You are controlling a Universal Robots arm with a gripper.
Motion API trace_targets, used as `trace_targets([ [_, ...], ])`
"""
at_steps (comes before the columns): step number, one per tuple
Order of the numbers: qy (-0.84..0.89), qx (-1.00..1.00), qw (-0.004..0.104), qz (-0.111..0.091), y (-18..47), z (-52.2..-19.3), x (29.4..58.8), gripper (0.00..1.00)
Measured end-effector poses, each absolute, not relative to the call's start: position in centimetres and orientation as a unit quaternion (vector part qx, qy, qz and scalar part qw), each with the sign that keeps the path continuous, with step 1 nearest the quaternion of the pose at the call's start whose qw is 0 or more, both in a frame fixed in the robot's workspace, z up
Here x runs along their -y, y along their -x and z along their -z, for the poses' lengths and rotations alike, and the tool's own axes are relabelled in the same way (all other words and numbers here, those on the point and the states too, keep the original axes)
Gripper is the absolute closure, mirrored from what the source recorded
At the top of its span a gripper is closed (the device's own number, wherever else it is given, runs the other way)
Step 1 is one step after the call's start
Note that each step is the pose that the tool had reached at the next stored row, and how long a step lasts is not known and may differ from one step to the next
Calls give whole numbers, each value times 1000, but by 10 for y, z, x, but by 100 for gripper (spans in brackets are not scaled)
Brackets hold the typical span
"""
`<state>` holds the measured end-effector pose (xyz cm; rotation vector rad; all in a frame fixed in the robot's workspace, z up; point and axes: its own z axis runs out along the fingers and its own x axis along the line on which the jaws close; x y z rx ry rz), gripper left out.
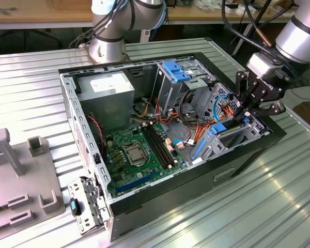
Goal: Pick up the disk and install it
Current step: 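Insert the first disk wire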
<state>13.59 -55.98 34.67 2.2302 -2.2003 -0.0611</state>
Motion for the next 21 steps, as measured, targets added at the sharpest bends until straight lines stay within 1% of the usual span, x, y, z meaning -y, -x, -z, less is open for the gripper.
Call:
trace_targets([
  [21, -712, 702, 0, 23, -136, -347, 561, 83],
])
